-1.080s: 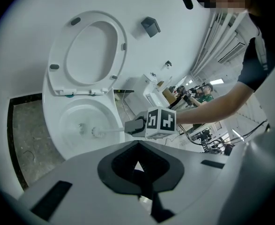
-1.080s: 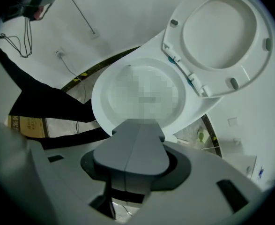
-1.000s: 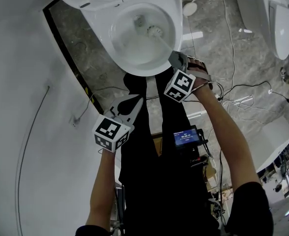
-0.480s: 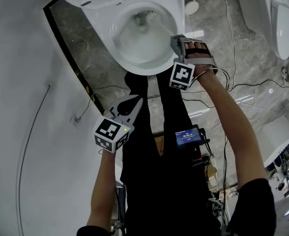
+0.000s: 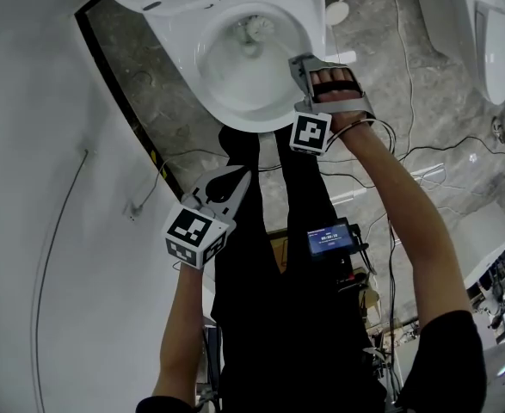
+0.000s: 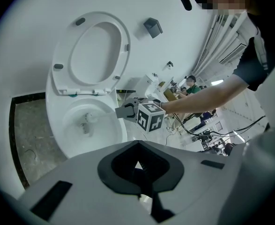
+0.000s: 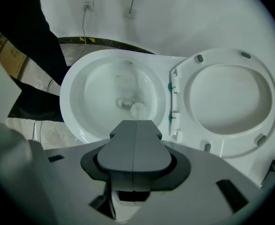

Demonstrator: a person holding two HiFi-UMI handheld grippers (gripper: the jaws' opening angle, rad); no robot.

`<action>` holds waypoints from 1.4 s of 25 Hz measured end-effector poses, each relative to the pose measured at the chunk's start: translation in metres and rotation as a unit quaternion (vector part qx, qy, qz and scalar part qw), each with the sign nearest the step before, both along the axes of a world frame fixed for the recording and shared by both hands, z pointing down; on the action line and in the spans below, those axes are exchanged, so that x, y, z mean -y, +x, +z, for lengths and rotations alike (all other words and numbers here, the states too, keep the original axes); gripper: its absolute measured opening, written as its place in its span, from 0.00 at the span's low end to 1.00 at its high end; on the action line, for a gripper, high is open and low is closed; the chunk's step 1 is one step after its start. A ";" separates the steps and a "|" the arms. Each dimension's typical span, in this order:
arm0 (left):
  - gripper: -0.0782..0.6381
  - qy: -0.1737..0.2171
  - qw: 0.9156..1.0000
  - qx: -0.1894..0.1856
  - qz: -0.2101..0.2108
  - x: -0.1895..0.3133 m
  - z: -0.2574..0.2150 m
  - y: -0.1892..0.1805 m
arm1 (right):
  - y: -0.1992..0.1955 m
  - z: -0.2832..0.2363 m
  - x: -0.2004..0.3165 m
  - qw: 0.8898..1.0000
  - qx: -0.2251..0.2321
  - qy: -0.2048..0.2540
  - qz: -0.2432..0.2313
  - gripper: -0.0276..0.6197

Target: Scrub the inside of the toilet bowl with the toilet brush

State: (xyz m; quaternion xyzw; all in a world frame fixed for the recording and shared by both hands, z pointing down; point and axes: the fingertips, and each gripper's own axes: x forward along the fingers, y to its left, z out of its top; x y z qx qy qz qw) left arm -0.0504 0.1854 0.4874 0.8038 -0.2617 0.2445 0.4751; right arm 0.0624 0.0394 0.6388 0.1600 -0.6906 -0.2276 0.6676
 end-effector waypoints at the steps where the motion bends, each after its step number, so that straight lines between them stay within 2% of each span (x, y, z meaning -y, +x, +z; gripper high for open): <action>1: 0.12 -0.001 1.000 0.000 0.000 -0.001 0.000 -0.001 | -0.005 -0.001 0.002 1.000 0.004 0.001 0.003 0.33; 3: 0.12 -0.003 1.000 -0.002 0.000 -0.005 0.001 -0.004 | -0.014 -0.004 0.004 1.000 0.016 -0.001 0.008 0.31; 10: 0.12 -0.003 1.000 0.001 -0.008 -0.004 0.002 -0.016 | -0.051 -0.009 0.005 0.999 0.043 -0.006 0.009 0.31; 16: 0.12 -0.011 1.000 0.006 -0.014 -0.004 0.001 -0.021 | -0.084 -0.012 -0.017 0.998 0.065 -0.023 -0.010 0.32; 26: 0.12 -0.007 1.000 0.000 -0.013 -0.007 0.004 -0.023 | -0.112 -0.015 -0.035 0.993 0.105 -0.040 -0.039 0.31; 29: 0.12 -0.006 1.000 0.005 -0.014 -0.001 0.002 -0.022 | -0.116 -0.015 -0.036 0.993 0.108 -0.050 -0.028 0.31; 32: 0.12 -0.010 1.000 0.005 -0.013 -0.001 0.003 -0.024 | -0.110 -0.009 -0.044 0.992 0.093 -0.085 -0.013 0.31; 35: 0.12 -0.012 1.000 0.000 -0.012 -0.005 0.004 -0.023 | -0.104 -0.006 -0.054 0.989 0.105 -0.108 0.014 0.31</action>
